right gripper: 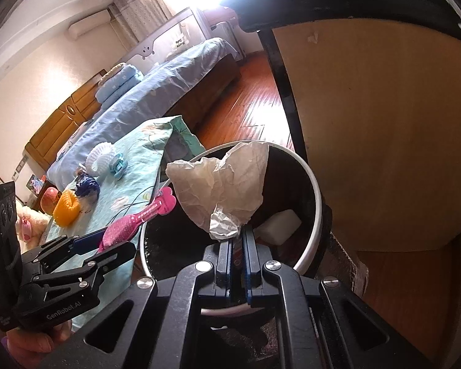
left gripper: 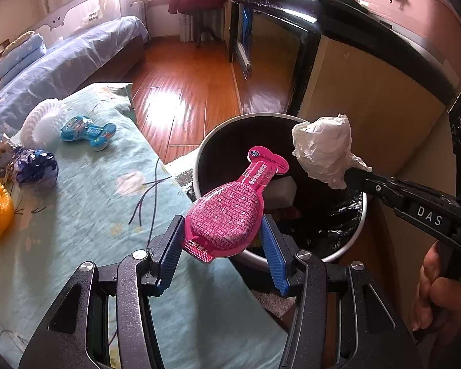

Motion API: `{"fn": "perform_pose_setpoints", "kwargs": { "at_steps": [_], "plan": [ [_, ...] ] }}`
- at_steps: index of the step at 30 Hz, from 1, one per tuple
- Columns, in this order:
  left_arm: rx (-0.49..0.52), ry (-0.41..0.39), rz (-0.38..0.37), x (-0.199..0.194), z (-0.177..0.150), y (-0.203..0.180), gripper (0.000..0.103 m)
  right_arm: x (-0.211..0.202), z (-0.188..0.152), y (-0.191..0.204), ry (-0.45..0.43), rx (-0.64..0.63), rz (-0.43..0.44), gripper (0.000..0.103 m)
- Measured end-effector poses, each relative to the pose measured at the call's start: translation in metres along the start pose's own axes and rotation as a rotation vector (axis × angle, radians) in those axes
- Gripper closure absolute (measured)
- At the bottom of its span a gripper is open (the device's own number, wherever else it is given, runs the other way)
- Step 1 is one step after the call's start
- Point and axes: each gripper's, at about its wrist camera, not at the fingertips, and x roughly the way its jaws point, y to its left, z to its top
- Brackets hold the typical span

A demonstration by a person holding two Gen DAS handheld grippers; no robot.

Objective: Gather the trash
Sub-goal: 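Open both tools to drop the pink brush and tissue into the bin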

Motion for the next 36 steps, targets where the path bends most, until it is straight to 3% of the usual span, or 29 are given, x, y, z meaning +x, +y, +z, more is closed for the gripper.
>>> {"fn": "perform_pose_setpoints", "kwargs": {
  "at_steps": [9, 14, 17, 18, 21, 24, 26, 30, 36],
  "plan": [
    [0.000, 0.013, 0.000, 0.011, 0.011, -0.004, 0.054, 0.010, 0.006, -0.006, 0.022, 0.013, -0.009, 0.097],
    [-0.006, 0.021, -0.001, 0.013, 0.016, -0.003, 0.050, 0.013, 0.011, -0.012, 0.033, 0.038, -0.001, 0.091],
    [-0.017, 0.007, 0.003, 0.008, 0.014, 0.000, 0.041, 0.010, 0.012, -0.014, 0.025, 0.050, 0.004, 0.076],
    [-0.020, 0.001, 0.007, 0.007, 0.013, 0.001, 0.040, 0.008, 0.012, -0.015, 0.020, 0.052, 0.010, 0.066],
    [-0.037, -0.017, 0.017, -0.002, 0.005, 0.006, 0.038, 0.003, 0.012, -0.012, 0.011, 0.049, 0.017, 0.061],
    [-0.070, -0.030, 0.025, -0.011, -0.005, 0.018, 0.036, -0.001, 0.013, -0.006, -0.003, 0.043, 0.027, 0.050],
    [-0.098, -0.038, 0.029, -0.019, -0.013, 0.028, 0.035, -0.002, 0.013, 0.000, -0.007, 0.034, 0.031, 0.048],
    [-0.147, -0.053, 0.054, -0.033, -0.028, 0.049, 0.033, -0.004, 0.012, 0.018, -0.017, 0.008, 0.060, 0.033],
    [-0.223, -0.060, 0.097, -0.050, -0.054, 0.080, 0.032, 0.005, 0.008, 0.058, 0.006, -0.085, 0.098, 0.032]
  ]
}}
